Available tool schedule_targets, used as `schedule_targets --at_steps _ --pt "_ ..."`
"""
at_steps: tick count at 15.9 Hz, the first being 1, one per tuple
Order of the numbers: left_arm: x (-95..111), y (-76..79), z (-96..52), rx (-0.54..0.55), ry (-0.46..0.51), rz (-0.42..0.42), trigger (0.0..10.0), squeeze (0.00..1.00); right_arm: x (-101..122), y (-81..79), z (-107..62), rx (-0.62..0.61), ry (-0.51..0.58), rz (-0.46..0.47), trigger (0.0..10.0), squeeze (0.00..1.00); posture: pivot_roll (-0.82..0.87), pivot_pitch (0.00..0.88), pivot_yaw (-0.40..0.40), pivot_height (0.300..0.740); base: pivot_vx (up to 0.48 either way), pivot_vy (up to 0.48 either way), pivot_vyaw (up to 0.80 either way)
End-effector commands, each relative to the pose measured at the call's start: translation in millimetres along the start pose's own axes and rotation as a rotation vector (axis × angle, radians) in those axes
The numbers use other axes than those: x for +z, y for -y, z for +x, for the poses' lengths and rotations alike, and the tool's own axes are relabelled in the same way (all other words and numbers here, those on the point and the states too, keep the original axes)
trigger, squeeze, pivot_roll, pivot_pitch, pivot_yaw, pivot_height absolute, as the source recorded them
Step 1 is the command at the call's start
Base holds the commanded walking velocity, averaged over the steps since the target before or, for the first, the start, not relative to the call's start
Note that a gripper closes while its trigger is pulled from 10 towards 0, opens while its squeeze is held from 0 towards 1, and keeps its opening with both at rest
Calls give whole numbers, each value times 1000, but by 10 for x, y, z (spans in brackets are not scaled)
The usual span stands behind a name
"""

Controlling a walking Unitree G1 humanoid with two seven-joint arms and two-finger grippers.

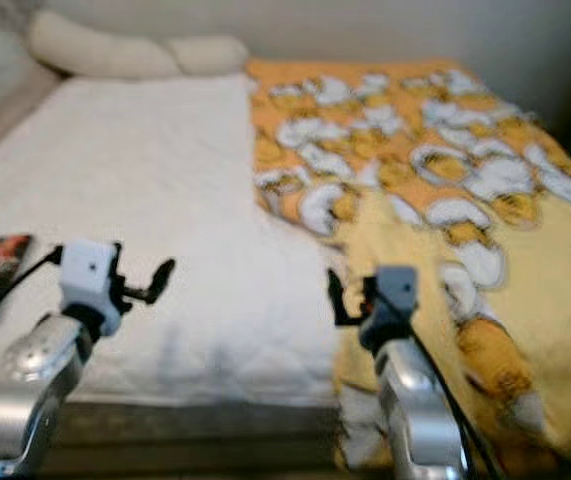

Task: Clean up the room

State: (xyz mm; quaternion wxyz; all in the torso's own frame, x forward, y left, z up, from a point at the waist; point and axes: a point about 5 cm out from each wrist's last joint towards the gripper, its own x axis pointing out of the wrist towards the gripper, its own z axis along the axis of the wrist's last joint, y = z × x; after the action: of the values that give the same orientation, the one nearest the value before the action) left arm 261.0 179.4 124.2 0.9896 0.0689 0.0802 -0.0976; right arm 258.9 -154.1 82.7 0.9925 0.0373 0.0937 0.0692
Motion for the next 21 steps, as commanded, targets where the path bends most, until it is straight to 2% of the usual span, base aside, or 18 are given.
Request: schedule_targets --at_steps 1,4,5,6,8,10,12,14,18,19,21 --pt "-36 -35 -16 29 -9 -8 10000 4 -10 -52 18 28 -26 -4 10000 0 4 0 -3 740 0 0 0" --pt "-86 39 -56 -28 -29 29 10000 0 -80 19 84 1 -85 -13 10000 0 17 0 -24 740 0 0 0" --pt "-90 49 -71 -50 -32 37 10000 0 -88 28 111 3 -95 7 10000 1000 24 0 -29 740 0 0 0" --pt "-100 60 -101 -120 -50 73 10000 0 -129 43 240 9 -169 -64 10000 1000 29 0 -27 740 0 0 0" --pt "-114 69 -125 -196 -76 109 10000 0 -166 63 354 15 -237 -120 10000 1000 31 0 -25 740 0 0 0" --pt "-114 38 -147 -228 -89 130 10000 0 -167 93 432 11 -273 -149 10000 1000 30 0 -27 740 0 0 0" --pt "-106 -30 -161 -219 -93 140 10000 0 -150 201 522 -16 -297 -179 10000 1000 32 0 -38 740 0 0 0" --pt "-90 -23 -188 -239 -96 149 10000 0 -155 279 537 -35 -316 -183 10000 1000 39 0 -49 740 0 0 0" --pt "36 78 -274 -402 -110 187 10000 4 -266 361 589 -28 -399 -203 10000 1000 55 10 -54 740 0 0 0" --pt "53 114 -280 -460 -117 210 10000 4 -289 364 617 -15 -422 -210 10000 1000 74 63 -59 740 0 0 0" --pt "77 167 -313 -543 -137 249 10000 0 -313 369 657 -6 -447 -239 10000 1000 86 109 -57 740 0 0 0"
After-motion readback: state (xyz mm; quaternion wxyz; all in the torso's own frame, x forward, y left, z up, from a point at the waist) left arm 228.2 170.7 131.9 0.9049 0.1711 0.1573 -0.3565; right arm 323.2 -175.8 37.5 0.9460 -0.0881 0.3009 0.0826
